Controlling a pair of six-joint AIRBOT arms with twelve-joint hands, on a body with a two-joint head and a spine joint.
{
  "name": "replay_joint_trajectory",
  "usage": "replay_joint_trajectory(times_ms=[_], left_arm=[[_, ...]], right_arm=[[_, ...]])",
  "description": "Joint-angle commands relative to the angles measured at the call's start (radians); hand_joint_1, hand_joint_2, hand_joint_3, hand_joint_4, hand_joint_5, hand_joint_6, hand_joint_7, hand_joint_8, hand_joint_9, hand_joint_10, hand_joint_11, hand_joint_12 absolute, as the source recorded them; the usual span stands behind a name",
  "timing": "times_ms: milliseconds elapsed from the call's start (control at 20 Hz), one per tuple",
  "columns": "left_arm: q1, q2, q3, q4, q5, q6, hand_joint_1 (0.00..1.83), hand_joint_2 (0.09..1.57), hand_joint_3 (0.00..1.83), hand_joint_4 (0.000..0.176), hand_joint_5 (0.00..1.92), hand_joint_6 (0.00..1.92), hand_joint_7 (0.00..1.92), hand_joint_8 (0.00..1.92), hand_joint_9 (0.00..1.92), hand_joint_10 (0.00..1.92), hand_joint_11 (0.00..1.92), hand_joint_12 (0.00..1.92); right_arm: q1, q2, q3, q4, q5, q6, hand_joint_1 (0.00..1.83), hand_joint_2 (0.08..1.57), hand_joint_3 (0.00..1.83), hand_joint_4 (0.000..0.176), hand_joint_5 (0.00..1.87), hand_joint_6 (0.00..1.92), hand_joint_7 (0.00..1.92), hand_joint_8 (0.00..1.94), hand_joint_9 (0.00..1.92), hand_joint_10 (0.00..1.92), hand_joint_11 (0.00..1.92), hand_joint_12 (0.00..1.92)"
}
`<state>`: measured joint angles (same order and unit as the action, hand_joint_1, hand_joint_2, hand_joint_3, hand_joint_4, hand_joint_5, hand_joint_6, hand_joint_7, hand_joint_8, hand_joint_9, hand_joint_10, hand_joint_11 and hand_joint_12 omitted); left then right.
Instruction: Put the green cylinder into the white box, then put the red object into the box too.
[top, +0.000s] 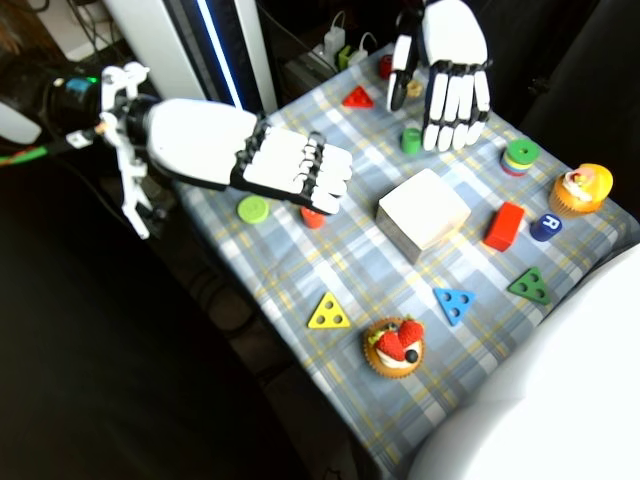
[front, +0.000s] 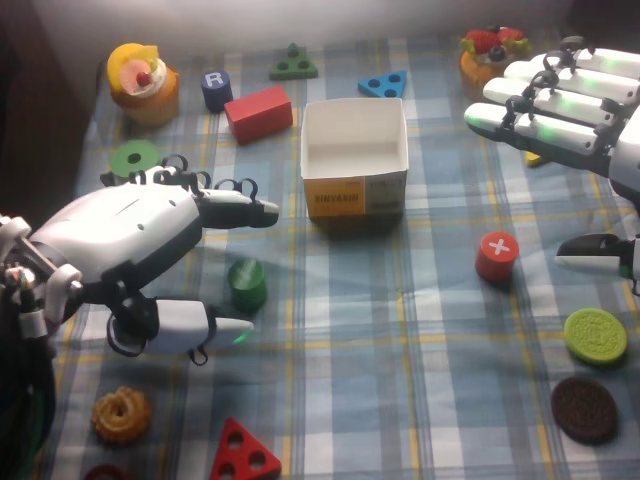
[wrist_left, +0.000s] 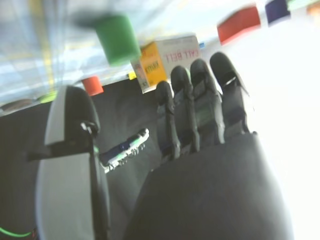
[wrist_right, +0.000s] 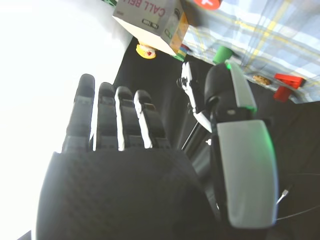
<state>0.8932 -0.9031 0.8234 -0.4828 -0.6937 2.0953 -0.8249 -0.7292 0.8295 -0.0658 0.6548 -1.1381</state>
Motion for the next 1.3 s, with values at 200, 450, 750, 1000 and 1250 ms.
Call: replay_joint_trajectory(times_ms=[200,450,750,1000,1250], left_arm=[[-0.02,-0.039,0.025,-0.015,-0.062,0.051,1.05,1.03,0.0,0.0,0.61,0.04,0.7,0.04,0.55,0.19,0.0,1.44],[-0.038,-0.06,0.045,-0.025,-0.062,0.063,1.2,1.24,0.01,0.0,0.77,1.07,0.77,1.61,0.57,1.73,0.15,1.92],[-0.062,-0.024,0.004,0.021,-0.164,0.063,1.19,1.26,0.0,0.0,0.71,1.21,0.77,1.58,0.43,1.65,0.02,1.92],[-0.137,-0.022,0.014,0.037,-0.26,0.063,1.23,1.19,0.0,0.0,0.84,1.02,0.85,1.45,0.52,1.88,0.23,1.92],[-0.272,-0.108,0.114,0.03,-0.195,0.063,1.25,1.16,0.0,0.0,0.87,0.97,0.93,1.36,0.68,1.86,0.56,1.92]], right_arm=[[0.009,-0.007,0.004,0.014,0.124,-0.002,0.61,1.21,0.0,0.0,0.0,0.0,0.0,0.0,0.0,0.0,0.0,0.18],[0.007,-0.007,0.004,0.016,0.124,-0.002,0.59,1.21,0.0,0.0,0.0,0.0,0.0,0.0,0.0,0.0,0.0,0.24],[0.007,-0.007,0.004,0.018,0.124,-0.002,0.64,1.21,0.0,0.0,0.0,0.0,0.0,0.0,0.0,0.0,0.0,0.24],[0.007,-0.007,0.004,0.02,0.125,-0.002,0.66,1.2,0.0,0.0,0.0,0.0,0.0,0.0,0.01,0.01,0.0,0.29],[0.003,-0.009,0.004,0.028,0.14,-0.002,0.63,1.21,0.0,0.0,0.0,0.0,0.0,0.0,0.02,0.01,0.0,0.32]])
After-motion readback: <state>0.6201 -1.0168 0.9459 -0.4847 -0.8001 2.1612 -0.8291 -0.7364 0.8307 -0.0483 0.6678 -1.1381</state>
